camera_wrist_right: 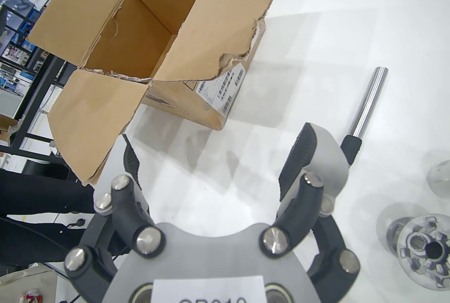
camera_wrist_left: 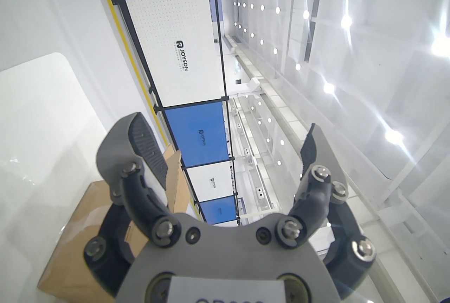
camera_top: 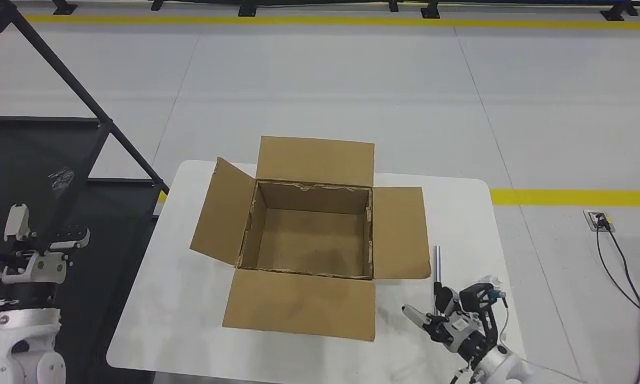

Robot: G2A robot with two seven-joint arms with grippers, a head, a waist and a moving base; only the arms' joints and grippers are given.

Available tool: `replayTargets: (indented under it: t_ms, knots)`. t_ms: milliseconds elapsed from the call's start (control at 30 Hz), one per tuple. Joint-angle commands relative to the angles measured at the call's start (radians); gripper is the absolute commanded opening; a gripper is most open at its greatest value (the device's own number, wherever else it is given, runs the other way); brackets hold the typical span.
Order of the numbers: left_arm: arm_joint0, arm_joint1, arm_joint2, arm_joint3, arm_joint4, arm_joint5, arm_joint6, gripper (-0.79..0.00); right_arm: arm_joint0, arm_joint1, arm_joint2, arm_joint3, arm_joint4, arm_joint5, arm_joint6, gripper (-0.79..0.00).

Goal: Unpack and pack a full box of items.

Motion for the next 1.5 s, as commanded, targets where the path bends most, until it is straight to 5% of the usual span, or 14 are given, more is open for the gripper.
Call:
replayTargets:
  t_ms: [0, 267, 633, 800, 1100, 1300, 1467]
  knots:
    - [0.000, 0.000, 0.000, 0.000, -0.001, 0.000, -0.001, 0.000, 0.000, 0.000, 0.000, 0.000, 0.000, 0.000, 0.000, 0.000]
    - [0.001, 0.000, -0.001, -0.003, -0.010, 0.001, 0.001, 0.000, 0.045, 0.001, -0.043, 0.013, -0.076, 0.028, 0.050, 0.000]
    - [-0.063, 0.016, -0.138, 0.084, -0.036, 0.020, 0.087, 0.000, 0.136, 0.000, -0.137, 0.042, -0.286, 0.151, 0.122, 0.000]
    - [-0.060, 0.016, -0.106, 0.074, -0.032, 0.006, 0.074, 0.000, 0.143, -0.006, -0.198, 0.025, -0.489, 0.320, 0.150, 0.000]
    - [-0.055, 0.014, -0.044, 0.042, -0.020, -0.002, 0.070, 0.000, 0.148, -0.014, -0.251, 0.035, -0.663, 0.465, 0.185, 0.000]
    - [-0.060, 0.014, -0.014, 0.028, -0.012, 0.001, 0.073, 0.000, 0.222, -0.024, -0.240, 0.117, -0.609, 0.486, 0.216, -0.397]
    - [-0.059, 0.014, 0.003, 0.025, -0.003, -0.002, 0.082, 0.000, 0.261, -0.026, -0.219, 0.166, -0.575, 0.468, 0.228, -0.449]
